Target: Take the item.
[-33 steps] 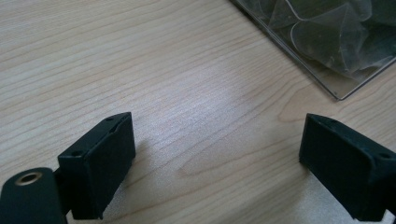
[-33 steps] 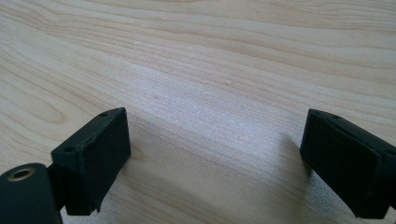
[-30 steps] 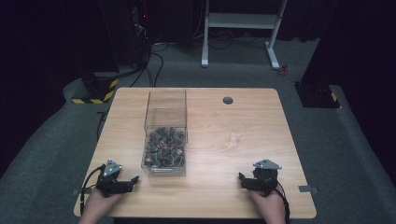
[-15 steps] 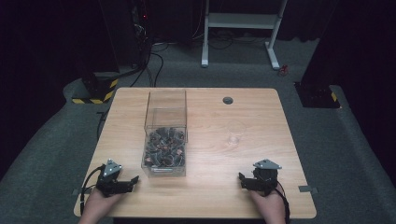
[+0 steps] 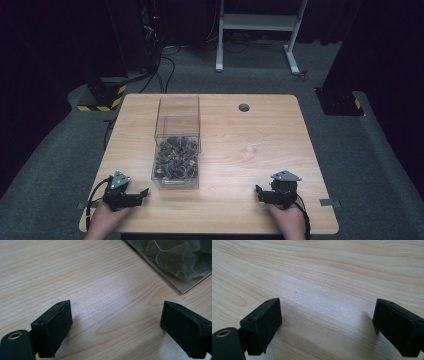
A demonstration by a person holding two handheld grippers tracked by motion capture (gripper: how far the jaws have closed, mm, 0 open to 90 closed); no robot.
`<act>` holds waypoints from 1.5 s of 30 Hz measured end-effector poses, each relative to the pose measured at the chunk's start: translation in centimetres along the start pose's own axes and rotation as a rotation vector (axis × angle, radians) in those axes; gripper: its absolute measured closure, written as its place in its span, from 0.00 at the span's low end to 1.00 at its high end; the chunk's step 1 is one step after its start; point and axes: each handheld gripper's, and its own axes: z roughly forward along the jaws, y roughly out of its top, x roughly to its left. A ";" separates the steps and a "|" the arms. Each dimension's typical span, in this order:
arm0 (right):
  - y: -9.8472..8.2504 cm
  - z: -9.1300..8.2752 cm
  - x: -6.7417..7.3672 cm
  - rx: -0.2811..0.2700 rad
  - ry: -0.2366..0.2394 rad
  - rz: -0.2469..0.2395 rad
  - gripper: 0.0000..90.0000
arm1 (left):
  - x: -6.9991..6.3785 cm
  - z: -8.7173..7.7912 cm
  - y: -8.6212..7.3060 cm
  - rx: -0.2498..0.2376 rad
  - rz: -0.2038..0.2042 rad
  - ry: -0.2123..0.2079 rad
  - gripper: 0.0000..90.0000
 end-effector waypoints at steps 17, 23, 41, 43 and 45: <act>0.4 -0.8 0.3 -0.028 0.019 -0.016 0.10 | -0.1 0.0 0.0 -0.002 -0.011 0.013 0.12; 0.6 -1.0 0.5 -0.042 0.029 -0.019 0.10 | -0.3 0.0 0.0 -0.004 -0.027 0.025 0.12; 1.0 -1.3 1.6 -0.066 0.054 -0.042 0.11 | -0.7 0.2 0.2 -0.008 -0.030 0.035 0.16; 1.0 -1.3 1.7 -0.069 0.059 -0.049 0.11 | -0.7 0.2 0.2 -0.010 -0.038 0.035 0.16; 1.1 -1.3 1.9 -0.071 0.066 -0.052 0.11 | -0.7 0.2 0.2 -0.010 -0.042 0.034 0.16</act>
